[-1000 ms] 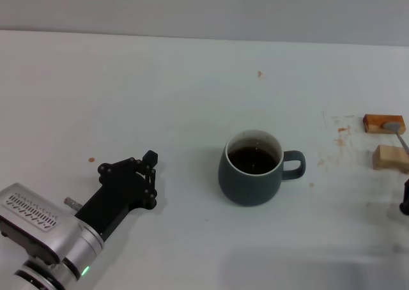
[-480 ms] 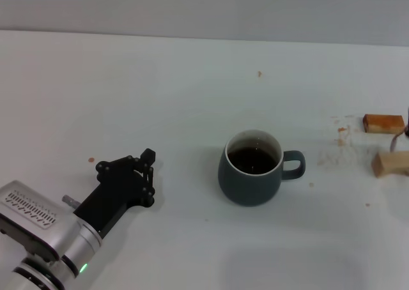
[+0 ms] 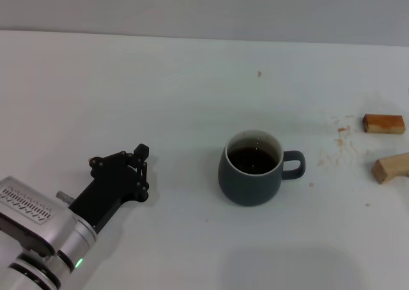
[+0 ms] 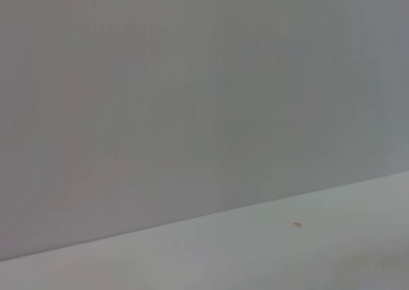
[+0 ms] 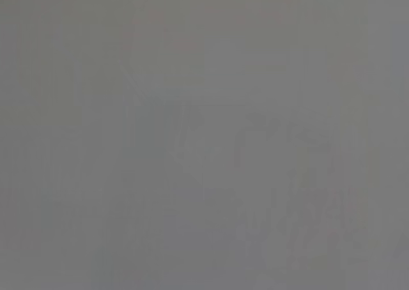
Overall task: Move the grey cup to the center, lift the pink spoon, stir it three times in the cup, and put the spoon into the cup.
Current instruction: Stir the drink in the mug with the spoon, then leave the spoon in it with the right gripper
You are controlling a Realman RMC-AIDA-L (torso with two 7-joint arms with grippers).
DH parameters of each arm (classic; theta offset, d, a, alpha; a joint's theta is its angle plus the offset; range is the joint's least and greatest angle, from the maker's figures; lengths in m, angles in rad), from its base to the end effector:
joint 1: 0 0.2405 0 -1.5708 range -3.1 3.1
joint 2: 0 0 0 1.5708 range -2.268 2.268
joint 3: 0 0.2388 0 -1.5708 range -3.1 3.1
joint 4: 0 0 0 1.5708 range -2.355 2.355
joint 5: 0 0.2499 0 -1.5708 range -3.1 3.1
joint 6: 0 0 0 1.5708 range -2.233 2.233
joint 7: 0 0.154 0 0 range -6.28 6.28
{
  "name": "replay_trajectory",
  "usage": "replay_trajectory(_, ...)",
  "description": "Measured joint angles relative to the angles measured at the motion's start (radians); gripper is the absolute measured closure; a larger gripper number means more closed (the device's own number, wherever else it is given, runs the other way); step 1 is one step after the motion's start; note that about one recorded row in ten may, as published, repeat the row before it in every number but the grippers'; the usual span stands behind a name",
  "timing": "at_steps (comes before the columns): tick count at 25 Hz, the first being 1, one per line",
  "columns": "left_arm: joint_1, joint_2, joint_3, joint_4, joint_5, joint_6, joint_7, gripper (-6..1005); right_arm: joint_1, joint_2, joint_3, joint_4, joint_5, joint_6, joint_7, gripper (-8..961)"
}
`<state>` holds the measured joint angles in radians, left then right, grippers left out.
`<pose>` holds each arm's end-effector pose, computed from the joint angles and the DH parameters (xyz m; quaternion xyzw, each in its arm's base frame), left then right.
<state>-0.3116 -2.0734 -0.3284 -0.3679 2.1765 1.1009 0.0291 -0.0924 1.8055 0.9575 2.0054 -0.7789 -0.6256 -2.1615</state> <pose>-0.3083 0.2752 -0.1286 -0.8258 -0.1902 -0.2546 0.4658 0.1290 0.3260 0.0531 -0.7367 0.2299 0.1377 0.6209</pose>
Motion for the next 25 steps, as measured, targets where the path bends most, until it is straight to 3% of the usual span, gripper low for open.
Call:
replay_trajectory(3, -0.007, -0.001, 0.000, 0.006, 0.000, -0.003, 0.000, 1001, 0.010, 0.069, 0.038, 0.022, 0.180, -0.009, -0.251, 920)
replay_trajectory(5, -0.013, -0.001, 0.000, 0.010, 0.000, -0.005, 0.000, 1001, 0.027, 0.132, 0.049, 0.015, 0.277, -0.020, -0.418, 920)
replay_trajectory(8, -0.019, -0.001, 0.000, 0.017, 0.000, -0.006, 0.000, 1001, 0.054, 0.216, 0.048, -0.016, 0.340, -0.025, -0.562, 921)
replay_trajectory(10, -0.023, -0.001, -0.001, 0.021, 0.000, -0.006, 0.000, 1001, 0.075, 0.253, 0.040, -0.046, 0.346, -0.016, -0.597, 922)
replay_trajectory(17, -0.038, 0.000, -0.004, 0.032, 0.000, -0.010, 0.000, 1001, 0.186, 0.269, -0.008, -0.105, 0.389, 0.029, -0.592, 921)
replay_trajectory(25, -0.040, -0.001, -0.004, 0.038, 0.000, -0.012, 0.000, 1001, 0.223, 0.272, -0.099, -0.112, 0.380, 0.027, -0.544, 923)
